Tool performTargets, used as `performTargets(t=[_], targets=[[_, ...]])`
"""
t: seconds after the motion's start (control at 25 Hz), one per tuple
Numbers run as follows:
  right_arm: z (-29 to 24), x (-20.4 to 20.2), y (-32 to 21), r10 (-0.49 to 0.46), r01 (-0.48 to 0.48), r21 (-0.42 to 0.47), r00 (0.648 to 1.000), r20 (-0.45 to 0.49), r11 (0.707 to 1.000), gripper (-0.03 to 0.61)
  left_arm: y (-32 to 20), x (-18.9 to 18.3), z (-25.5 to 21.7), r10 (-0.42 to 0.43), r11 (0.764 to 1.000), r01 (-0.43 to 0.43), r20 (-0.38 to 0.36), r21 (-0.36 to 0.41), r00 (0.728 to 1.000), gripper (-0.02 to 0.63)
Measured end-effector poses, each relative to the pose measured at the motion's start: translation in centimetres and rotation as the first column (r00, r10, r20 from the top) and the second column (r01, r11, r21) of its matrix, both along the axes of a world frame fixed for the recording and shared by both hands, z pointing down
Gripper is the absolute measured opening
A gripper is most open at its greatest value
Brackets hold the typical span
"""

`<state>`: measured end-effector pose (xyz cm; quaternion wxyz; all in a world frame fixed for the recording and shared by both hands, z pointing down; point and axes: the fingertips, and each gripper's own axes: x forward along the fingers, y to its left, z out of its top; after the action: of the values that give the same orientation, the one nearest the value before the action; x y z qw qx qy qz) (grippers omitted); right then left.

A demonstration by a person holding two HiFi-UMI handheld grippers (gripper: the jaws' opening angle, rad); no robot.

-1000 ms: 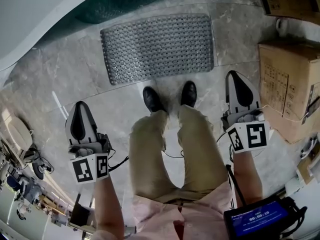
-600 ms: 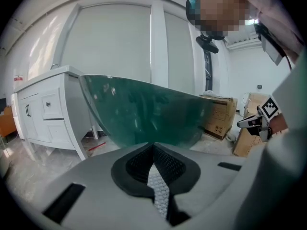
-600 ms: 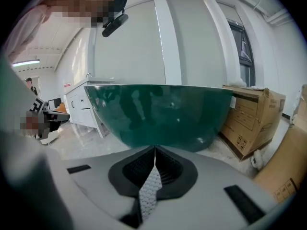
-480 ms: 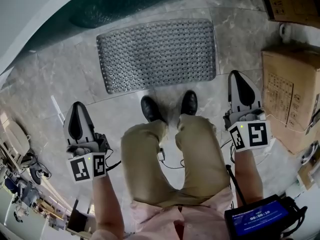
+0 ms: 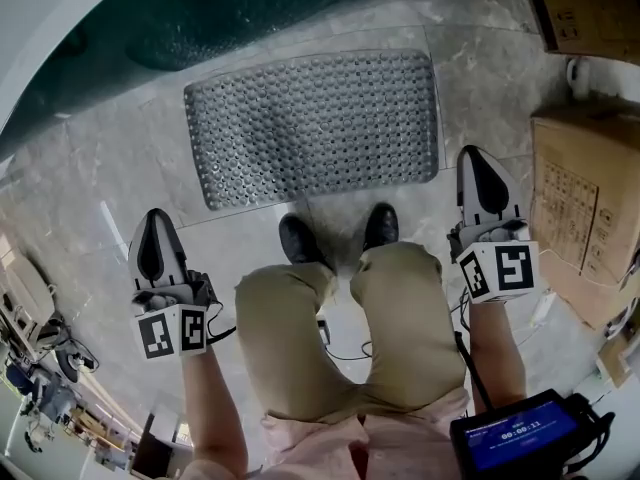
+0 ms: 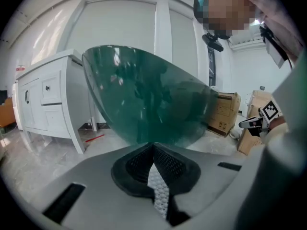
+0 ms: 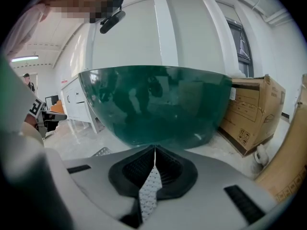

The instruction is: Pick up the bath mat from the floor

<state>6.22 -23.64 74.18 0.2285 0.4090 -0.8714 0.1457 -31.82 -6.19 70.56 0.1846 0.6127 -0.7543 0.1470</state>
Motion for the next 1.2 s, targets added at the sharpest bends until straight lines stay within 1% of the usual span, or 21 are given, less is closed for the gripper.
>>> performTargets(t=[0.16, 0.32, 0.64, 0.92, 1.08, 1.2], targets=[[2.5, 0.3, -0.6, 0.008, -0.008, -0.006, 1.0, -0.015, 1.0, 0.018, -0.4, -0.4, 2.8, 0.001, 1.0, -0.001, -0.007, -0.019, 1.0, 0.025], [5.0, 0.3, -1.5, 0.015, -0.015, -0.008, 1.0, -0.026, 1.0, 0.018, -1.0, -1.0, 5.2, 0.006, 0.999, -0.006, 0.002, -0.032, 1.0, 0.025], [10.9, -0.3, -4.2, 0.04, -0.04, 0.002, 0.999, -0.026, 0.999, 0.018, -2.8, -2.3, 11.4, 0.006, 0.999, -0.006, 0.0, -0.04, 1.0, 0.025], [12.6, -0.2, -5.5, 0.049, -0.049, 0.011, 0.998, -0.034, 0.999, 0.018, -3.2, -3.7, 13.1, -0.008, 1.0, 0.008, 0.01, -0.029, 1.0, 0.025], [14.8, 0.1, -5.8, 0.061, -0.06, 0.022, 0.998, -0.022, 0.998, 0.018, -2.4, -3.9, 16.1, -0.023, 0.999, 0.023, 0.001, -0.027, 1.0, 0.025], [15.5, 0.1, -6.1, 0.046, -0.045, 0.039, 0.999, -0.018, 0.998, 0.018, -1.9, -4.0, 17.9, -0.038, 0.999, 0.038, -0.013, -0.026, 0.999, 0.025]])
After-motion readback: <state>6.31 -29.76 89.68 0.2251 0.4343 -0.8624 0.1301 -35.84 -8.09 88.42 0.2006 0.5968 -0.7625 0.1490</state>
